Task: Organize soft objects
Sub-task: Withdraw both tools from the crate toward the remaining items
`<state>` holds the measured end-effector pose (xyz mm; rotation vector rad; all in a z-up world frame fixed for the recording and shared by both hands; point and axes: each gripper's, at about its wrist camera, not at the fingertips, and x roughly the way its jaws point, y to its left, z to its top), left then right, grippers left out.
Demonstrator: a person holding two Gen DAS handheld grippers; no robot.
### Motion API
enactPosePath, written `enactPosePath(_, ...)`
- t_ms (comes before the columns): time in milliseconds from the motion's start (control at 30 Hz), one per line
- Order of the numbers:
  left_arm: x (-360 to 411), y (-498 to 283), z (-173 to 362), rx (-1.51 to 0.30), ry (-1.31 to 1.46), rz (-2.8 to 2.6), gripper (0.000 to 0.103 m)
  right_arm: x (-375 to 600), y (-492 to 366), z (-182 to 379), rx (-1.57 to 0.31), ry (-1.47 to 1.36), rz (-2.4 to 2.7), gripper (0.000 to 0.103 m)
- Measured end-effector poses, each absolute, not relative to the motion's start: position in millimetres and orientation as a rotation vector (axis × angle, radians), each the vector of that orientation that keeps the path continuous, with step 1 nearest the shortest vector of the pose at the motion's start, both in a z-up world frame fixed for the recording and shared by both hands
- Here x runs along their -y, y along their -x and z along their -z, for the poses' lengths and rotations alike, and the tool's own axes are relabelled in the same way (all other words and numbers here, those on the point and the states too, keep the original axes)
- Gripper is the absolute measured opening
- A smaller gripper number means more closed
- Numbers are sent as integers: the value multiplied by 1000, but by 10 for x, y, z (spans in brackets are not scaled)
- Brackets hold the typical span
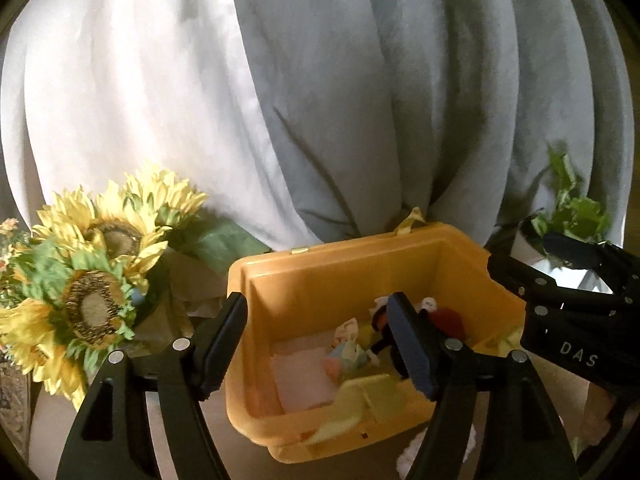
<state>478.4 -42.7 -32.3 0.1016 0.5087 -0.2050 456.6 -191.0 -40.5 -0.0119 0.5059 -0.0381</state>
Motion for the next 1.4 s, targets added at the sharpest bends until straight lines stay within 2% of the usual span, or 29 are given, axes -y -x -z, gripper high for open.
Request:
enactPosePath(300,425,-4398,154,-472,-87,228,74,1997,-4103,164,-455,-1,123,82)
enactPosePath(733,303,-3798,212,-466,-90,209,77,2051,-3321,150,-377,-63,325,96)
enactPosePath(1167,191,-3432,334,-465,-108,189,84,1942,-2688,183,-250,-28,530,100)
enactPosePath(1400,126,-3240,440,-441,-110,157,85,1919,-2495,274,-257,-65,566,101)
